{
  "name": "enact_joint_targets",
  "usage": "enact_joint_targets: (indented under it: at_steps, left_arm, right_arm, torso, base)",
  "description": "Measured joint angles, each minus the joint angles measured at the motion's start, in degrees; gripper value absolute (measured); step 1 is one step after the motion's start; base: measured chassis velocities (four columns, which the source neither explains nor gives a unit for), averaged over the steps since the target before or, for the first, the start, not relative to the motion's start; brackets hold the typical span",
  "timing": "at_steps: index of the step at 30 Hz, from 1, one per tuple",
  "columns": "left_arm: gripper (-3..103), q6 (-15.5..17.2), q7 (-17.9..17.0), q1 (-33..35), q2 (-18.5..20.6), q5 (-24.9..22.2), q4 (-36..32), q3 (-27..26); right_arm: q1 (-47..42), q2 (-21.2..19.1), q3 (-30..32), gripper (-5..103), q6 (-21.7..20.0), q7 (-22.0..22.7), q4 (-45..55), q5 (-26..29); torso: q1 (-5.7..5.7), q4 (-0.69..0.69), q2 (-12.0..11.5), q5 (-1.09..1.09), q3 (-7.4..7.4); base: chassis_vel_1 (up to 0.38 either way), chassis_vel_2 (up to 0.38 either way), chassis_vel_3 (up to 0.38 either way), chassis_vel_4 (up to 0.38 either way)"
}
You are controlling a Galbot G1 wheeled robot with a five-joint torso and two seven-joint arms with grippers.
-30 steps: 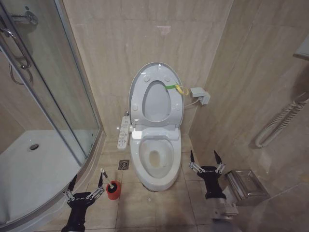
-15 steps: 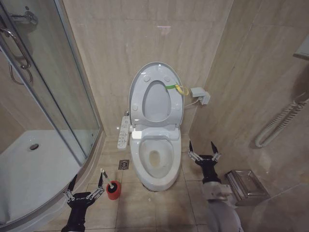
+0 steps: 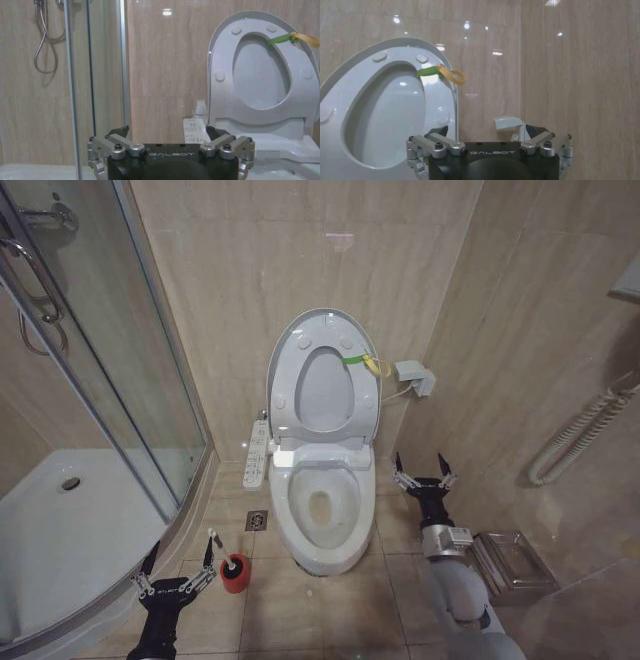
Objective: Open the toilet lid, clean the toilet bowl with a toilet brush, close the toilet lid, and flush.
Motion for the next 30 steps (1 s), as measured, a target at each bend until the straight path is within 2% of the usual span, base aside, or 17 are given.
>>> enact_joint_targets:
  at_steps: [14, 30]
  left_arm:
    - [100, 0.0, 0.0, 0.0, 0.0, 0.0, 0.0, 0.0]
    - [100, 0.0, 0.0, 0.0, 0.0, 0.0, 0.0, 0.0]
  right_arm:
    - [-1.2, 0.0, 0.4, 100, 0.0, -1.1, 0.2, 0.1]
    - [0.0, -0.3, 1.0, 100, 0.4, 0.3, -0.8, 0.8]
  torso:
    - [0.00, 0.00, 0.0, 0.00, -0.01]
    - [0.03, 0.01, 0.0, -0.01, 0.01]
  base:
    - [0.000, 0.000, 0.000, 0.000]
    - [-0.037, 0.043, 0.042, -0.039]
